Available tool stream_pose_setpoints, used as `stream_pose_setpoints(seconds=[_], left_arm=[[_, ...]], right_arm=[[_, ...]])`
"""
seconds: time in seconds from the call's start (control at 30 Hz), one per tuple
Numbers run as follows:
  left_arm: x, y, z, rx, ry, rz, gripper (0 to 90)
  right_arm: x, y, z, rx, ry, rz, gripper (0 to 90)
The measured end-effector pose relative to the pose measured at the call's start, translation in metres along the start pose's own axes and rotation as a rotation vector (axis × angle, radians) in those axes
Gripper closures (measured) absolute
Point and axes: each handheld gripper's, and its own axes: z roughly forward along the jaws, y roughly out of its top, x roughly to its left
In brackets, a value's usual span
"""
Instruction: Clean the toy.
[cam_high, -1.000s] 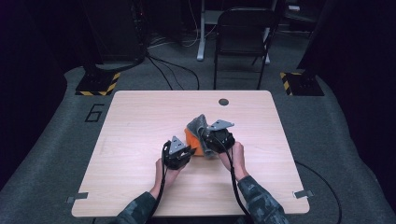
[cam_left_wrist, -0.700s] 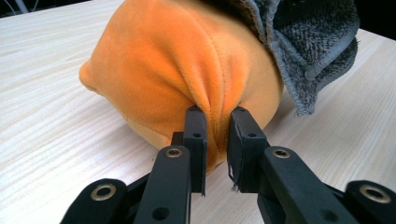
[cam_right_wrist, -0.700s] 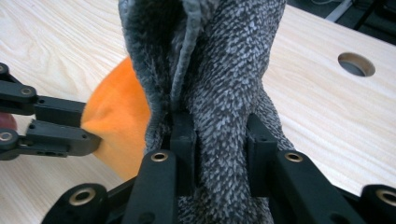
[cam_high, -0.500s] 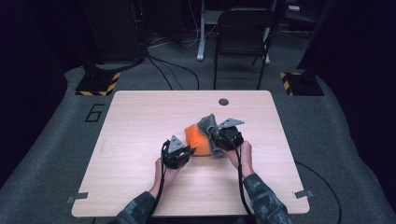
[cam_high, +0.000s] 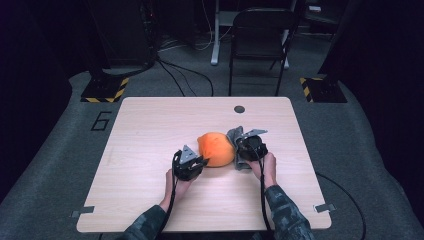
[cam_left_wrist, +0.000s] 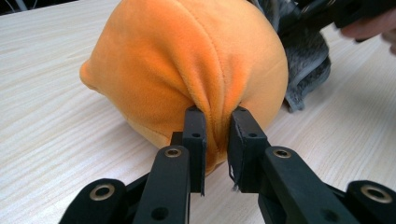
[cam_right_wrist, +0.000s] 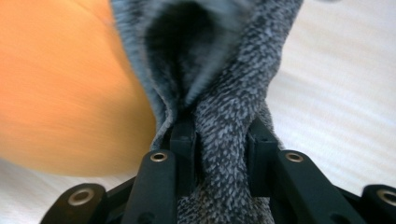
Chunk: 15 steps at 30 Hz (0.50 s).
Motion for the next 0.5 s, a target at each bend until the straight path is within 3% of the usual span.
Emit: stream_pose_setpoints(seconds=[0.03,0.17,0.33,0.43,0.5], left_arm=[[0.000,0.000,0.000,-0.001,-0.003,-0.003,77.7],[0.001,0.000,0.000,0.000,-0.002,0.000,77.6],[0.001,0.000,0.000,-0.006,0.001,-0.002,77.4],[0.002,0.001,0.000,-0.006,0.005,0.004,77.3],[0.002,0.001,0.000,-0.006,0.003,-0.003,77.2]], right_arm=[[-0.001,-0.004,0.008,0.039,-0.016,-0.004,69.7],[-0.003,-0.006,0.018,0.077,-0.008,-0.001,69.4],[-0.001,-0.004,0.017,0.088,-0.026,-0.023,70.7],[-0.007,0.001,0.007,0.071,-0.031,0.002,72.0],[-0.009,0.008,-0.015,-0.004,-0.017,0.019,72.2]])
